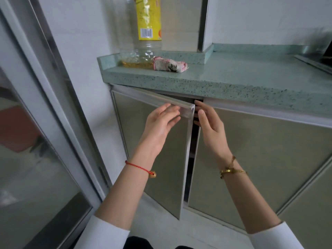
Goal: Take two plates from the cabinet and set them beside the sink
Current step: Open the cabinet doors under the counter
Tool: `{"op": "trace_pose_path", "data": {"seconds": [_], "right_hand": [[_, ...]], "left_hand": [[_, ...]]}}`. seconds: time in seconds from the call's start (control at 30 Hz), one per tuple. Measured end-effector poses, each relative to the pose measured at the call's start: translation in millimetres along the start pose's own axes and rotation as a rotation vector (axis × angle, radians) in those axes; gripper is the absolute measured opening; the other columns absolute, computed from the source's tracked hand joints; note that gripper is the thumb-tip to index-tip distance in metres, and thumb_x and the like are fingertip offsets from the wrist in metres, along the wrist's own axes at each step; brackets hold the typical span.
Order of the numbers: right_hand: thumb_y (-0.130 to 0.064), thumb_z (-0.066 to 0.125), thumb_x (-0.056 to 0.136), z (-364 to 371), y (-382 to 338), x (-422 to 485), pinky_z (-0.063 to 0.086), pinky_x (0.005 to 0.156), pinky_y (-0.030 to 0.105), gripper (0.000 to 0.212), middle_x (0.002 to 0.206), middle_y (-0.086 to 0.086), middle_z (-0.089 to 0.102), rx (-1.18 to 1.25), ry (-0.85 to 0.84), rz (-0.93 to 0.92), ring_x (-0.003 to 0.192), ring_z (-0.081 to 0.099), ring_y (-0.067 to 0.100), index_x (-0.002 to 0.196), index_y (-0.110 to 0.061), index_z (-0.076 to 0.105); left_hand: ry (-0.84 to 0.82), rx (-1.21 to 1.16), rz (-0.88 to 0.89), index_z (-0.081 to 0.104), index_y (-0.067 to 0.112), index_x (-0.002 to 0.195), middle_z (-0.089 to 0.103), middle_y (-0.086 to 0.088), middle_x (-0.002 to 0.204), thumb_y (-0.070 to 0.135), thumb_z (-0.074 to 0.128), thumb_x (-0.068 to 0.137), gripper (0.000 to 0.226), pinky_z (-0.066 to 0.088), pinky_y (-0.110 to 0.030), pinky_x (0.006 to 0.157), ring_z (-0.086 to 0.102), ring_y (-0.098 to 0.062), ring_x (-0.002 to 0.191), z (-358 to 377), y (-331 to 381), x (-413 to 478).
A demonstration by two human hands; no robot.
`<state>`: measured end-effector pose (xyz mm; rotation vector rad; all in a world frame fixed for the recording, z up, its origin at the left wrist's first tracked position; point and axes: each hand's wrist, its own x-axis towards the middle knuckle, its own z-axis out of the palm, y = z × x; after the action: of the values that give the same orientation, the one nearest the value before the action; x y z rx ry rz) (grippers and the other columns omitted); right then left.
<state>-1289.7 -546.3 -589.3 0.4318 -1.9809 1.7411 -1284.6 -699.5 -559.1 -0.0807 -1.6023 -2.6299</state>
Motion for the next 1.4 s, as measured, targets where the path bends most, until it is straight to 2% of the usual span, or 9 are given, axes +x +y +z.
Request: {"op": "trace_pose_path", "data": {"seconds": [0.17,0.37,0.5,0.6,0.77,0.9,1.03,1.2,1.4], "right_hand": [[-0.016,0.051,0.102,29.1,-12.0,-17.8,0.045,0.074,0.014,0.022,0.094,-0.012,0.066,0.108,-0.062,-0.122,0.078,0.056,-0.001,0.119,-0.009,0.065],[-0.02,0.06,0.097,56.5,-29.0,-41.5,0.051,0.074,0.025,0.008,0.112,0.007,0.071,0.197,-0.154,-0.154,0.083,0.065,0.01,0.099,-0.013,0.062],[-0.027,0.068,0.09,80.7,-40.4,-53.1,0.055,0.078,0.032,0.014,0.105,0.007,0.072,0.226,-0.202,-0.186,0.084,0.07,0.015,0.094,-0.015,0.065],[-0.027,0.074,0.086,102.3,-47.7,-58.0,0.059,0.079,0.036,0.012,0.103,0.004,0.074,0.261,-0.26,-0.215,0.084,0.072,0.013,0.093,-0.021,0.066],[-0.025,0.077,0.084,146.3,-59.8,-66.3,0.058,0.076,0.028,0.019,0.103,-0.003,0.073,0.229,-0.324,-0.315,0.092,0.072,0.012,0.097,-0.013,0.07],[-0.027,0.078,0.083,185.3,-67.8,-69.3,0.052,0.087,0.036,0.026,0.105,0.003,0.068,0.143,-0.377,-0.396,0.105,0.062,0.021,0.103,-0.012,0.07],[-0.031,0.078,0.081,223.7,-81.1,-66.1,0.038,0.098,0.019,0.034,0.115,0.002,0.062,0.073,-0.432,-0.41,0.113,0.052,0.018,0.11,-0.015,0.069],[-0.028,0.075,0.085,265.2,-86.6,-59.7,0.042,0.105,0.034,0.036,0.123,0.004,0.058,0.075,-0.528,-0.412,0.12,0.05,0.018,0.117,-0.013,0.067],[-0.017,0.067,0.09,296.5,-77.8,-53.5,0.037,0.114,0.033,0.037,0.132,0.007,0.057,0.079,-0.566,-0.463,0.128,0.05,0.021,0.126,-0.009,0.065]], "left_hand": [[-0.043,0.011,0.036,0.042,-0.005,0.144,0.066,-0.018,0.13,-0.006,0.058,0.091,0.055,0.052,-0.029,0.101,0.063,-0.022,0.124,-25.1,11.1,-27.3],[-0.002,-0.057,0.123,0.056,-0.001,0.134,0.075,-0.009,0.116,-0.008,0.053,0.092,0.043,0.056,-0.023,0.092,0.069,-0.017,0.112,-48.7,20.5,-63.3],[0.078,-0.004,0.222,0.06,0.005,0.133,0.072,-0.011,0.124,-0.002,0.057,0.091,0.042,0.055,-0.027,0.094,0.066,-0.021,0.12,-65.4,28.5,-90.6],[0.21,0.216,0.393,0.06,0.017,0.135,0.071,-0.005,0.126,0.011,0.063,0.091,0.045,0.051,-0.031,0.103,0.064,-0.017,0.122,-82.3,30.9,-114.6],[0.501,0.515,0.68,0.062,0.02,0.129,0.066,0.0,0.128,0.013,0.068,0.091,0.039,0.051,-0.015,0.091,0.061,-0.017,0.122,-113.2,23.2,-150.3],[0.681,0.583,0.671,0.066,0.019,0.121,0.073,0.011,0.113,0.003,0.072,0.086,0.038,0.053,-0.014,0.084,0.069,-0.007,0.107,-144.9,26.1,-160.6],[0.793,0.647,0.656,0.069,0.019,0.114,0.075,0.009,0.104,0.001,0.073,0.084,0.035,0.052,-0.012,0.084,0.072,-0.005,0.098,-176.3,35.3,-159.8],[0.886,0.668,0.636,0.064,0.012,0.128,0.073,-0.006,0.118,-0.003,0.069,0.086,0.044,0.05,-0.013,0.089,0.069,-0.011,0.102,-211.5,54.6,-149.1],[0.892,0.734,0.624,0.052,0.009,0.141,0.065,-0.004,0.131,-0.004,0.061,0.092,0.052,0.045,-0.006,0.092,0.063,0.013,0.103,-237.2,64.7,-134.8]]}}
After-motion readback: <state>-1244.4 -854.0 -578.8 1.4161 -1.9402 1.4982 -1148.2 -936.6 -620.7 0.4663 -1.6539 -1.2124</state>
